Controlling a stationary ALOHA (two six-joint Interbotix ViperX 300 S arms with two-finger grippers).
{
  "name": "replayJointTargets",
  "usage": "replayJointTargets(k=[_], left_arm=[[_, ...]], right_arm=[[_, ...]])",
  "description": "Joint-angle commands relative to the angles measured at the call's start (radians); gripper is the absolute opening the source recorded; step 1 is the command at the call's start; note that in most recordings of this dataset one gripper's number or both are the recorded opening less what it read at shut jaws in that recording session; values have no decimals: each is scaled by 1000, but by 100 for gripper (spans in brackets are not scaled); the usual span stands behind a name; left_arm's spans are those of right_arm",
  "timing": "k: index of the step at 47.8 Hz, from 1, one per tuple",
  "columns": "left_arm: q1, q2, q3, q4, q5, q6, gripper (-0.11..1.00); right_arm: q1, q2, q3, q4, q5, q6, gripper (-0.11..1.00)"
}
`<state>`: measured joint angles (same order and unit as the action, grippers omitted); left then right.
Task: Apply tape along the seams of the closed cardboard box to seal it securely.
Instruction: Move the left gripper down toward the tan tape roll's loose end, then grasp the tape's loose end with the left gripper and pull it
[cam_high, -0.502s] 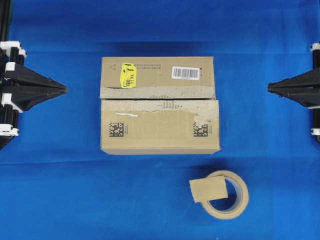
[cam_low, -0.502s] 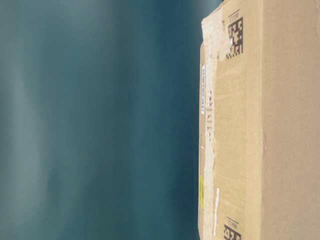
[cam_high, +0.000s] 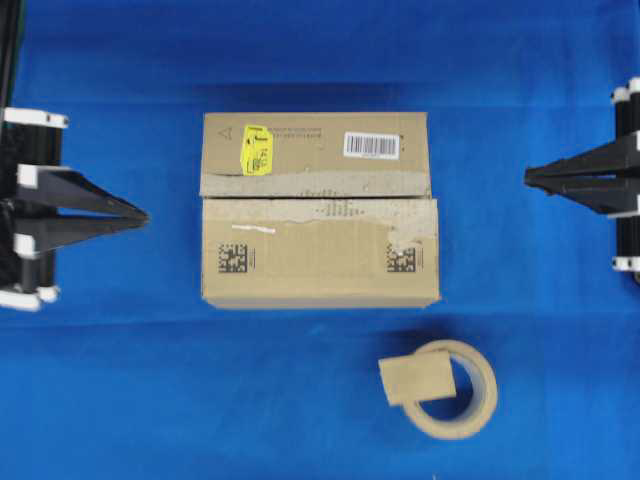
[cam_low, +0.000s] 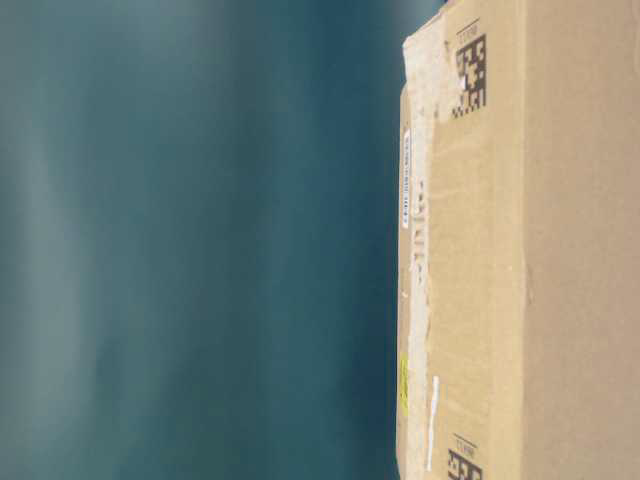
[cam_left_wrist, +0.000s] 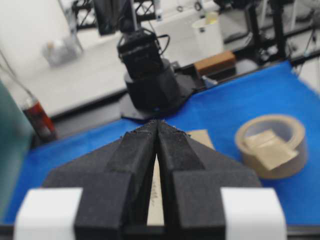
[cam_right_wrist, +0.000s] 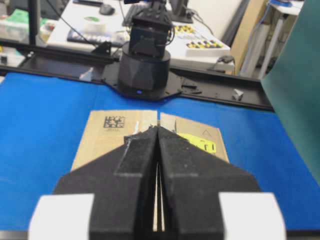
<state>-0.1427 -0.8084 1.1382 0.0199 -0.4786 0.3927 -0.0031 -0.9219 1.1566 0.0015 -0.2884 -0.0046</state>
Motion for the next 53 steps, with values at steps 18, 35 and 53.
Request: replayJointTargets(k=[18, 35, 53], left_arm=[[-138, 376, -158, 5, -29, 480, 23], [-175, 749, -390, -6, 81, 761, 63], [-178, 1072, -612, -12, 74, 857, 63]], right_arm=[[-3, 49, -40, 0, -32, 0, 0], [-3, 55, -41, -5, -32, -8, 0], [-3, 51, -40, -21, -9, -11, 0]])
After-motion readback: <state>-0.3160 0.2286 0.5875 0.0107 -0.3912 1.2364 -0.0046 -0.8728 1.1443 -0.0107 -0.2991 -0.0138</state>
